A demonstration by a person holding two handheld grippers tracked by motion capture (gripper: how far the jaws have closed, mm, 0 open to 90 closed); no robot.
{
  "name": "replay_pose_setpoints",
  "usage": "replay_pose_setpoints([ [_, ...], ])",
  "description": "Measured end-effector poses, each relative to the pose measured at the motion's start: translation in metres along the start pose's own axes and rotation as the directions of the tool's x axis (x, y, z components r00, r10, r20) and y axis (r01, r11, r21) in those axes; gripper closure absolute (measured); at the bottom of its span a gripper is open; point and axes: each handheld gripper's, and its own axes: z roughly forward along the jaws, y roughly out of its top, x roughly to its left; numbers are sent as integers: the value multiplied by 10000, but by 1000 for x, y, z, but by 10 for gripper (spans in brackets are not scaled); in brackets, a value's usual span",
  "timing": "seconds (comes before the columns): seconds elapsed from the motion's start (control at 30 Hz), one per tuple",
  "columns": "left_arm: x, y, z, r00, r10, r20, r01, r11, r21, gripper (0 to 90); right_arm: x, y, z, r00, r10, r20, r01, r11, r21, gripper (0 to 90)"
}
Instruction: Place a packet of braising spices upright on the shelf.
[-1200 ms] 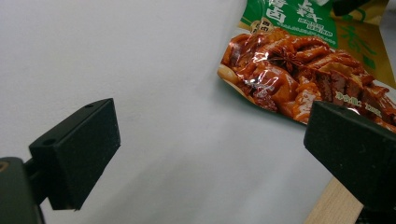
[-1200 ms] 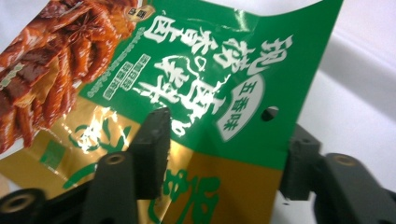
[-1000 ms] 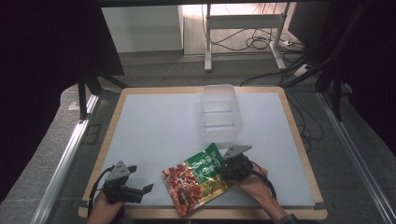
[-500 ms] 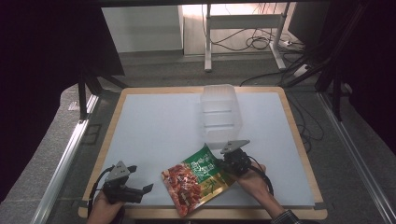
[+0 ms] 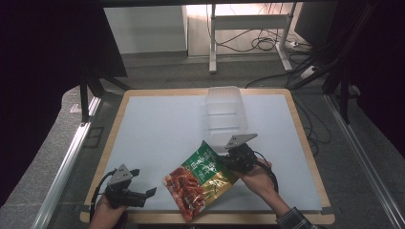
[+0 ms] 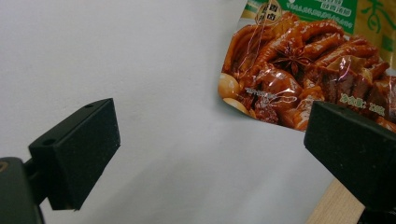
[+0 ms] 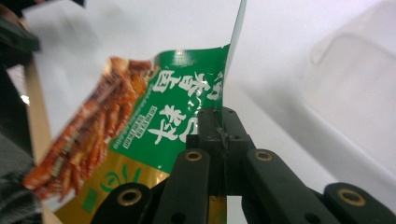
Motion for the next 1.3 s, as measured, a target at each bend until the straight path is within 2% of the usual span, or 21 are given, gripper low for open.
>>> replay_pose_setpoints([
  [0.13,-1,0,0,10000,32,-21,-31,10000,14,33,0,11,-7,9988,197,-452,-208,9995,-236,892],
  [0.23,-1,0,0,10000,45,-34,-45,10000,17,33,1,20,-12,9976,174,-663,-201,9990,-409,892],
  [0.63,-1,0,0,9999,145,-85,-145,9999,36,32,12,58,-35,9953,-447,-860,359,9942,-1016,893],
  [0.8,-1,0,0,9998,154,-101,-153,9999,41,32,18,71,-42,9937,-807,-773,710,9901,-1209,893],
  [0.97,-1,0,0,9999,134,-91,-134,9999,22,31,20,81,-49,9936,-957,-596,870,9871,-1342,894],
  [1.1,-1,0,0,9999,96,-95,-96,10000,0,26,18,88,-52,9925,-1160,-396,1093,9836,-1435,894],
  [1.3,0,0,0,9999,46,-105,-46,10000,-26,18,13,100,-54,9925,-1214,-122,1178,9800,-1605,894],
])
